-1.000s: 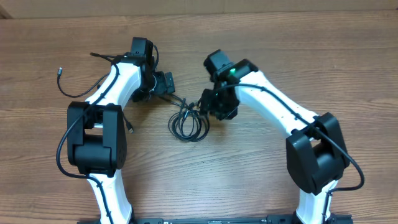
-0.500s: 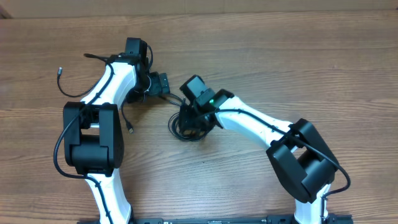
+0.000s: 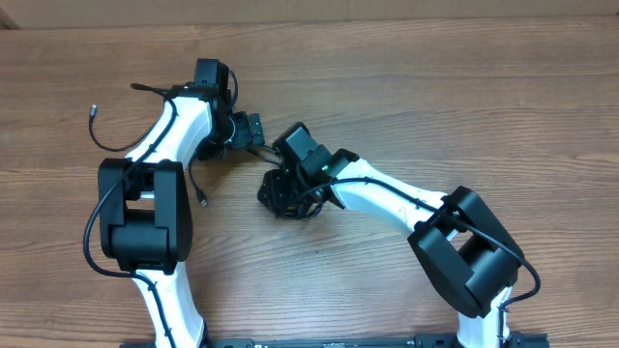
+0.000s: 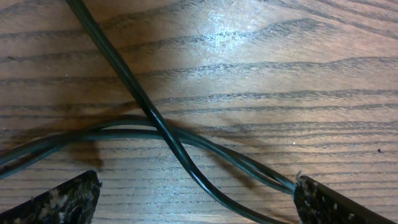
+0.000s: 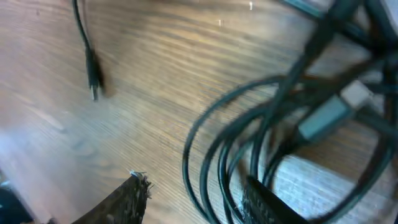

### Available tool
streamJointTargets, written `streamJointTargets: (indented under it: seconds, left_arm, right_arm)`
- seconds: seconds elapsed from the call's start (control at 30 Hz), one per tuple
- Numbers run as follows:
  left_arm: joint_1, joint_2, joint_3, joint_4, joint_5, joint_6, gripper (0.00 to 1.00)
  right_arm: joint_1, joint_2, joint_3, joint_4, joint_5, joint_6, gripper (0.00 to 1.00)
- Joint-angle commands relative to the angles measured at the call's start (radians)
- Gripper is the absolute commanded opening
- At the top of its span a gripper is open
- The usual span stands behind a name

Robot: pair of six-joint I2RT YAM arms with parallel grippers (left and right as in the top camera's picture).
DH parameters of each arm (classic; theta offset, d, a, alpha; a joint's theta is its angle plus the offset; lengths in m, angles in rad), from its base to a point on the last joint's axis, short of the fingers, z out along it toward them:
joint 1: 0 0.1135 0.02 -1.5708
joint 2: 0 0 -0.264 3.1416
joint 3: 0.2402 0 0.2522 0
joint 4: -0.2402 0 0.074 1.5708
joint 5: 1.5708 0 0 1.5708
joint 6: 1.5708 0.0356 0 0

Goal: Untangle cables

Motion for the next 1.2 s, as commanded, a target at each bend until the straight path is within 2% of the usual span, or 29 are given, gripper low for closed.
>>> streamJointTargets:
  seconds: [0.0, 0.07, 0.2, 0.5, 0.63, 0.7, 0.77, 0.8, 0.83, 0.9, 0.97, 1.07, 1.17]
  left_arm:
    - [0.000, 0.006, -0.001, 0.002, 0.011, 0.023, 1.00]
    - [0.000, 0.006, -0.001, 0.002, 0.011, 0.023, 1.00]
    - [0.000, 0.006, -0.001, 0.003, 0.011, 0.023, 1.00]
    - [0.000, 0.006, -0.001, 0.002, 0.011, 0.023, 1.00]
    - [0.000, 0.006, -0.001, 0.002, 0.011, 0.023, 0.99]
    - [0.000, 0.006, -0.001, 0.002, 0.011, 0.023, 1.00]
    - [0.000, 0.006, -0.001, 0.001, 0.011, 0.023, 1.00]
    - [0.000, 0.006, -0.001, -0.004, 0.018, 0.027, 1.00]
    - [0.000, 0.006, -0.001, -0.006, 0.028, 0.040, 1.00]
    - [0.002, 0.004, 0.002, -0.010, 0.118, 0.158, 1.00]
    - [0.009, 0.004, 0.013, -0.028, 0.172, 0.206, 1.00]
    - [0.032, 0.004, 0.038, -0.064, 0.270, 0.257, 1.00]
    - [0.073, 0.004, 0.042, -0.074, 0.462, 0.362, 1.00]
  right_arm:
    - [0.057, -0.003, -0.006, 0.012, 0.126, -0.016, 0.47]
    - [0.081, -0.002, -0.006, 0.004, 0.200, -0.016, 0.47]
    - [0.115, -0.002, -0.006, 0.013, 0.338, -0.016, 0.41]
    - [0.119, 0.024, -0.006, 0.029, 0.363, -0.016, 0.40]
    - [0.120, 0.060, -0.006, 0.035, 0.326, -0.015, 0.37]
    - [0.121, 0.075, -0.006, 0.032, 0.327, -0.015, 0.30]
    - [0.121, 0.076, -0.006, 0.031, 0.327, -0.016, 0.16]
    - [0.121, 0.075, -0.001, 0.031, 0.326, -0.016, 0.04]
    - [0.118, 0.072, 0.005, 0.028, 0.323, -0.015, 0.04]
    - [0.102, 0.048, 0.026, 0.015, 0.277, -0.016, 0.04]
    - [0.074, 0.016, 0.041, 0.005, 0.207, -0.015, 0.04]
    - [-0.011, -0.053, 0.050, 0.018, 0.027, -0.014, 0.04]
    - [-0.135, -0.093, 0.050, 0.054, -0.205, 0.026, 0.04]
